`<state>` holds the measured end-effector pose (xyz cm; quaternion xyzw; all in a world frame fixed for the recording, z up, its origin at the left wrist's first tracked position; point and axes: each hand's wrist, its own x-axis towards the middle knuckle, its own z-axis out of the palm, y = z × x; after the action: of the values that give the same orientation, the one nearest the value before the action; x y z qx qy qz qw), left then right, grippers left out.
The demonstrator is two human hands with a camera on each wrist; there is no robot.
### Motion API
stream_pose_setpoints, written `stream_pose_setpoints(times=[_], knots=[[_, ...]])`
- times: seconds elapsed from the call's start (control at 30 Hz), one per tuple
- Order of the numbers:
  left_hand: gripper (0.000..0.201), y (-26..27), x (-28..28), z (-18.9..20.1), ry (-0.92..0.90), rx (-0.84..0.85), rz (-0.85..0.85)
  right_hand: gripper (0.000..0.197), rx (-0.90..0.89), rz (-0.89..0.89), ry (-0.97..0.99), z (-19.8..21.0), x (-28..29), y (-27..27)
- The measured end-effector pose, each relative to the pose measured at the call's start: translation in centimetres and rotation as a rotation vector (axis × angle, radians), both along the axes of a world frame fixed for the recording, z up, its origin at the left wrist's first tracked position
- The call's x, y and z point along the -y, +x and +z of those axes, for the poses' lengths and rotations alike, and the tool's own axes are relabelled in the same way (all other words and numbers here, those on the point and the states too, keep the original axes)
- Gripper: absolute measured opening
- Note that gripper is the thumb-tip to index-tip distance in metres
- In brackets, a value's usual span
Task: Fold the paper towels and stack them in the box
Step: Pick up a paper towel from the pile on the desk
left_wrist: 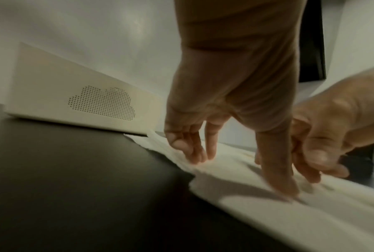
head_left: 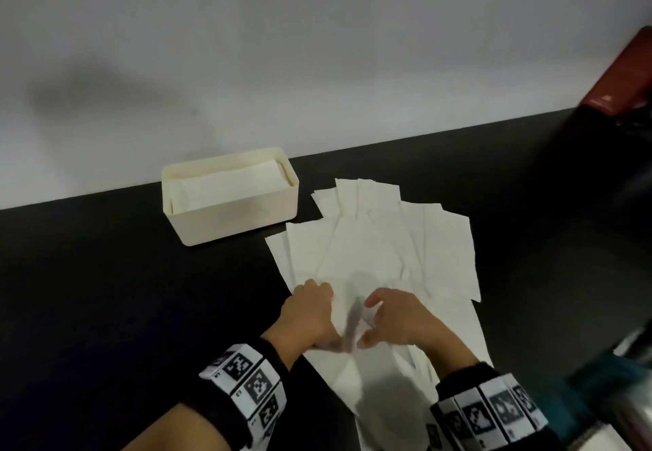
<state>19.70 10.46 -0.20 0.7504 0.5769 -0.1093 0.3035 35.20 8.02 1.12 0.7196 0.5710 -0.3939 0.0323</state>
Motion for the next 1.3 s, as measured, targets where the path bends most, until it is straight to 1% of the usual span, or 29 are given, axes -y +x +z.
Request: stream_pose_setpoints(times=[0.1,0.17,0.23,0.3,0.37,0.43,0.47,0.5,0.53,0.6,0.67,0.7,0.77,0.87,0.9,0.97,1.03,1.13,1.2,1.23,1.27,1.3], knots=[[0.088,0.3,0.6,-0.8,0.068,-0.019,0.045,0.080,0.023,0.006,-0.001,-1.4,1.6,-1.0],[0.079,0.5,0.8,-1.0,0.073,-0.053,0.067,0.085,0.059,0.002,0.029,-2.0,2.0,-1.3],[0.071,0.6,0.7,-1.2,0.080,-0.122,0.046,0.084,0.100,0.011,0.044,-2.5,2.1,-1.3],[0.067,0.4,0.6,-1.6,0.081,-0.155,0.029,0.074,0.138,0.045,0.038,-2.6,2.1,-1.2],[0.061,0.3,0.6,-1.8,0.097,-0.138,0.010,0.060,0.154,0.063,0.030,-2.5,2.1,-1.2],[0.047,0.4,0.6,-1.6,0.136,-0.104,-0.021,0.036,0.135,0.033,0.043,-2.7,2.4,-1.1],[0.039,0.5,0.5,-1.3,0.158,-0.078,-0.029,0.030,0.115,0.000,0.058,-2.7,2.6,-1.1],[0.034,0.6,0.3,-1.0,0.169,-0.049,-0.024,0.036,0.084,-0.052,0.066,-3.0,2.9,-1.0],[0.038,0.8,0.0,-0.6,0.170,-0.015,-0.011,0.041,0.047,-0.099,0.072,-3.0,3.1,-0.8],[0.048,1.2,-0.8,0.0,0.127,0.069,0.021,0.033,-0.098,-0.217,0.082,-2.9,3.5,-0.3],[0.046,1.6,-1.9,0.6,0.055,0.168,0.058,0.030,-0.296,-0.360,0.082,-2.7,3.8,0.4],[0.044,1.9,-2.4,0.8,0.023,0.213,0.075,0.029,-0.357,-0.410,0.082,-2.6,3.8,0.7],[0.043,2.3,-3.2,1.0,-0.028,0.263,0.077,0.025,-0.410,-0.487,0.077,-2.7,4.0,1.1],[0.057,3.1,-3.6,0.4,-0.062,0.248,0.030,0.017,-0.380,-0.567,0.079,-3.2,3.9,1.1],[0.060,3.3,-3.6,0.1,-0.055,0.232,0.013,0.017,-0.344,-0.558,0.081,-3.4,3.9,1.1],[0.064,3.6,-3.7,-0.3,-0.046,0.188,-0.015,0.024,-0.297,-0.545,0.087,-3.5,3.9,0.9],[0.062,3.8,-3.8,-0.2,-0.073,0.144,-0.034,0.032,-0.280,-0.535,0.090,-3.7,3.9,0.7],[0.041,4.0,-3.9,0.3,-0.110,0.108,-0.102,0.038,-0.245,-0.519,0.098,-3.6,3.8,0.6],[0.025,3.7,-4.0,0.7,-0.113,0.139,-0.118,0.035,-0.222,-0.515,0.121,-3.2,3.7,0.6],[0.021,3.4,-4.1,0.9,-0.124,0.165,-0.111,0.035,-0.222,-0.523,0.127,-3.0,3.8,0.7],[0.020,3.1,-4.2,1.1,-0.139,0.191,-0.103,0.041,-0.235,-0.536,0.138,-2.8,3.8,0.7],[0.019,2.6,-4.3,1.4,-0.157,0.220,-0.096,0.052,-0.263,-0.554,0.134,-2.8,3.8,0.8]])
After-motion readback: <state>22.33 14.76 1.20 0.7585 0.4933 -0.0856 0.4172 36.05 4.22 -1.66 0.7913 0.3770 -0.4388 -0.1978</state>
